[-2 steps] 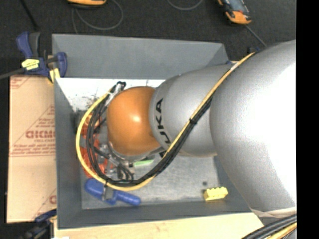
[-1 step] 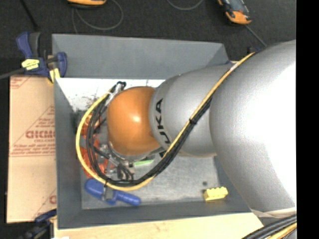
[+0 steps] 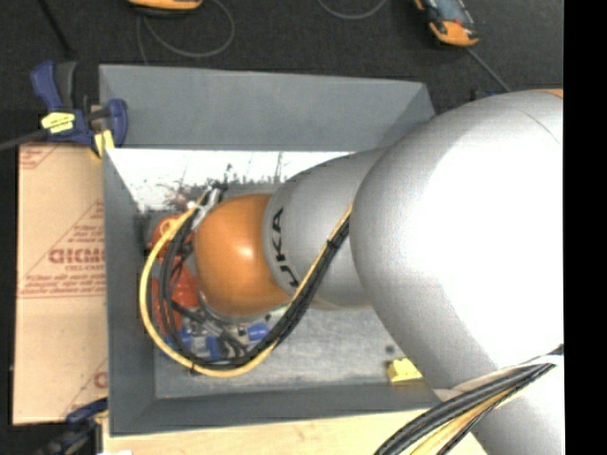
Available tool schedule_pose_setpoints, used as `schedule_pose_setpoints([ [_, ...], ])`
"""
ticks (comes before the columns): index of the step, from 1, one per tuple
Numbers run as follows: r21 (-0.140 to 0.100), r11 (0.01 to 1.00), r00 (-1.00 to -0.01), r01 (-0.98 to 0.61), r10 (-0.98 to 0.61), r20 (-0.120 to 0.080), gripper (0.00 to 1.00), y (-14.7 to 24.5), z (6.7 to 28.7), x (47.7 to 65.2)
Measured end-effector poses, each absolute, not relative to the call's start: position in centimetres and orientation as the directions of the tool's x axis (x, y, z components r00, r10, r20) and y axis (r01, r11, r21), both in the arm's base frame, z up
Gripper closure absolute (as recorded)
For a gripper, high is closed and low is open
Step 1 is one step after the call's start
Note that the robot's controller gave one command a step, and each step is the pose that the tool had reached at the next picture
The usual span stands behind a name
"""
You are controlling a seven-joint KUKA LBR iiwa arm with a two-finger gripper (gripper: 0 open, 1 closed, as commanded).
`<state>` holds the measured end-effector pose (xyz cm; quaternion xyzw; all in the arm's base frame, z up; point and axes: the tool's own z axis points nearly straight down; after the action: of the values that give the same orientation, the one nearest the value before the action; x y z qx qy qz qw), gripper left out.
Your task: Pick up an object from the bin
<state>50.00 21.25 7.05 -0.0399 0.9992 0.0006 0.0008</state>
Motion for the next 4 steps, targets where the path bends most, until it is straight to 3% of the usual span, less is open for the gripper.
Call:
schedule_pose_setpoints([
  [1, 0.001, 0.997, -0.997, -0.079, -0.079, -0.002, 1.00, 21.3, 7.0, 50.0],
  [3, 0.001, 1.000, -1.000, -0.029, -0.029, 0.000, 1.00, 21.8, 8.5, 54.2],
  [4, 0.001, 0.997, -0.997, -0.076, -0.076, -0.002, 1.00, 21.9, 15.1, 54.5],
])
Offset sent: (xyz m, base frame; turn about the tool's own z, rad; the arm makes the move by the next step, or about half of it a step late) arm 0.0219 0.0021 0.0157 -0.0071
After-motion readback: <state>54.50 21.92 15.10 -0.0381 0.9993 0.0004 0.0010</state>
